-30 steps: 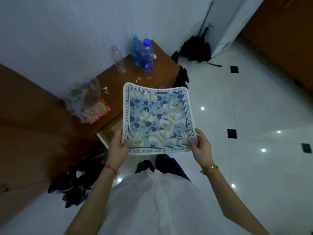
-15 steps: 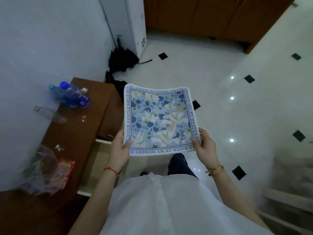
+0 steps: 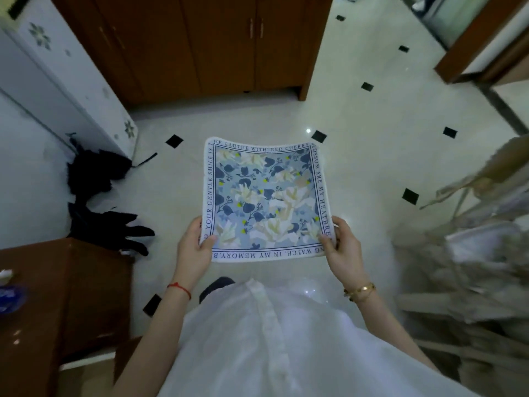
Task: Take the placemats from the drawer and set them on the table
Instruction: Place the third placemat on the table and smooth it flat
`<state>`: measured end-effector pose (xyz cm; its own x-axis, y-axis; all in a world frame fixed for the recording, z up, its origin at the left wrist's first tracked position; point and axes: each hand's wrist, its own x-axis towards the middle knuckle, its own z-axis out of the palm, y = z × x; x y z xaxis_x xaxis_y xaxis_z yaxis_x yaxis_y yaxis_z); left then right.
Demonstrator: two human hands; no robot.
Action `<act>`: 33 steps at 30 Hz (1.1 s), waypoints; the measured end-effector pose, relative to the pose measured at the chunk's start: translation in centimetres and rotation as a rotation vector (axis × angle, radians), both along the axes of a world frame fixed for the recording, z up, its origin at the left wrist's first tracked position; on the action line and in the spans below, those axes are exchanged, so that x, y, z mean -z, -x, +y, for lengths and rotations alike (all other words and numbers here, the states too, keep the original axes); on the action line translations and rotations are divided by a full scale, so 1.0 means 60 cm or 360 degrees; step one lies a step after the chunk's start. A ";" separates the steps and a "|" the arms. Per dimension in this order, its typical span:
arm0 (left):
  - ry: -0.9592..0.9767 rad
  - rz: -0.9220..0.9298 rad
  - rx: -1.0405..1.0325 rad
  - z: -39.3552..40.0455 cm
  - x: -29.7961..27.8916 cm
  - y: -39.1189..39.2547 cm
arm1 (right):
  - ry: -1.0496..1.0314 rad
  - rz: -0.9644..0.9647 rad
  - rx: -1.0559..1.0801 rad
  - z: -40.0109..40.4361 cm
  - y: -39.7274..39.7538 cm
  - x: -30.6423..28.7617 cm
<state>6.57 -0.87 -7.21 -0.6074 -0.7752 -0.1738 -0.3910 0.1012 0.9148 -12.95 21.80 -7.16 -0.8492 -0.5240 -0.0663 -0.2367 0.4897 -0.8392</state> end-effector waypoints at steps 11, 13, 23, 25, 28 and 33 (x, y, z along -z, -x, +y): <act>0.0018 0.0009 0.0446 -0.075 0.014 0.347 | 0.0060 -0.0044 0.0516 0.004 0.200 0.027; 0.0011 0.0020 0.0531 -0.096 0.015 0.426 | 0.0080 -0.0044 0.0650 -0.008 0.250 0.027; 0.0027 0.0120 0.1144 -0.180 -0.032 0.864 | 0.0111 0.0063 0.1283 -0.068 0.499 -0.009; 0.0018 0.0102 0.1267 -0.178 -0.037 0.940 | 0.0119 0.0038 0.1395 -0.072 0.533 -0.013; -0.0002 0.0099 0.1428 -0.164 -0.037 1.033 | 0.0138 0.0001 0.1552 -0.068 0.583 -0.010; -0.0003 0.0086 0.1590 -0.123 -0.022 1.190 | 0.0194 -0.0033 0.1746 -0.045 0.690 0.002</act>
<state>-64.83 -8.25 -5.86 -0.9872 0.0955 -0.1275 -0.0852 0.3592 0.9293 -54.38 19.12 -7.29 -0.8562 0.5096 -0.0848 0.2902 0.3387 -0.8950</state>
